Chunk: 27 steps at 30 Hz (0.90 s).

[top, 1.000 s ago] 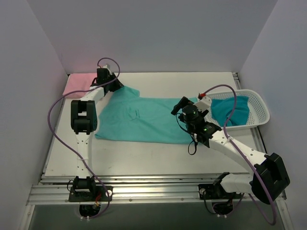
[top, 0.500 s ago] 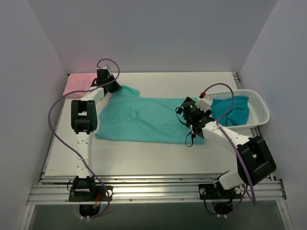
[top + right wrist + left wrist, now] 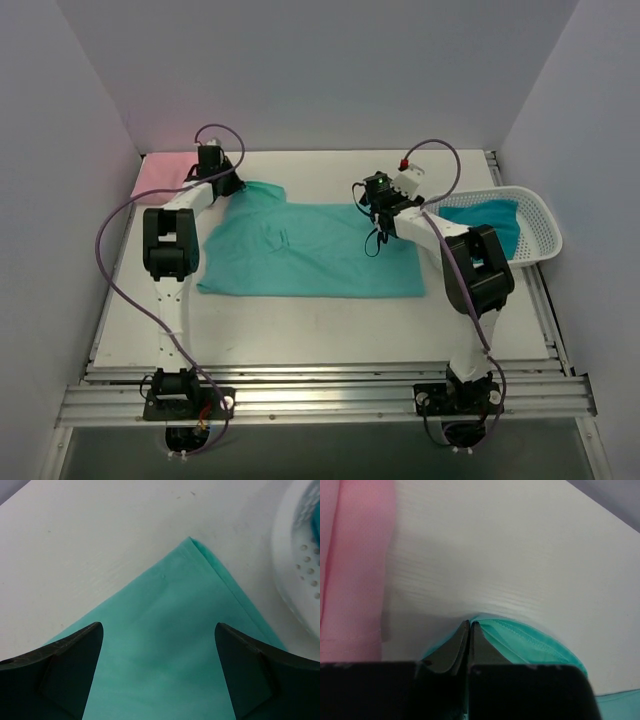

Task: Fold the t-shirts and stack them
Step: Fold the tshirt

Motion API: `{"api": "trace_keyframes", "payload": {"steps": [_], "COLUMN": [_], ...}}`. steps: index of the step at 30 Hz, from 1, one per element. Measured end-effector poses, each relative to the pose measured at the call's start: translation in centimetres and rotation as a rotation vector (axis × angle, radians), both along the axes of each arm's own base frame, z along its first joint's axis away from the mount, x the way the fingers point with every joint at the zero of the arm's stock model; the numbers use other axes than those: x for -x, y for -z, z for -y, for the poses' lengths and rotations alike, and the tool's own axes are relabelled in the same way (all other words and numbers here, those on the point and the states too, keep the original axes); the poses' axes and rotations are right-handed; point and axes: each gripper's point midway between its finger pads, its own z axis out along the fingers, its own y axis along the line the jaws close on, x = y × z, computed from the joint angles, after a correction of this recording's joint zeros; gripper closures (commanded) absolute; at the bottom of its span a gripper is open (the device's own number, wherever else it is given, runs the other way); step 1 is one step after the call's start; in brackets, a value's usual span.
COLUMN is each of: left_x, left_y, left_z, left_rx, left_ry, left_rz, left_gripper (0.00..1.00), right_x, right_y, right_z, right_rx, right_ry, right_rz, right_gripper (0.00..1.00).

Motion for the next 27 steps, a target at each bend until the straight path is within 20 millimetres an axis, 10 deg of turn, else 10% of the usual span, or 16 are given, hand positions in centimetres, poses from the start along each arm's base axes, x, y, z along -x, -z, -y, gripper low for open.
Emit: {"api": "trace_keyframes", "payload": {"steps": [10,27], "left_x": [0.2,0.2], "left_y": [0.2,0.2], "left_z": [-2.9,-5.2], "left_rx": [0.003,0.01], "left_ry": [-0.045,-0.078], "left_rz": [-0.007,-0.007], "left_gripper": [0.98,0.98], "right_x": [-4.8,-8.2], "right_y": [3.1,3.4], "right_z": [-1.7,2.5], "right_rx": [0.033,0.049], "right_ry": [-0.031,0.027], "right_rz": [-0.048,-0.047], "right_gripper": [0.11,0.11]}}
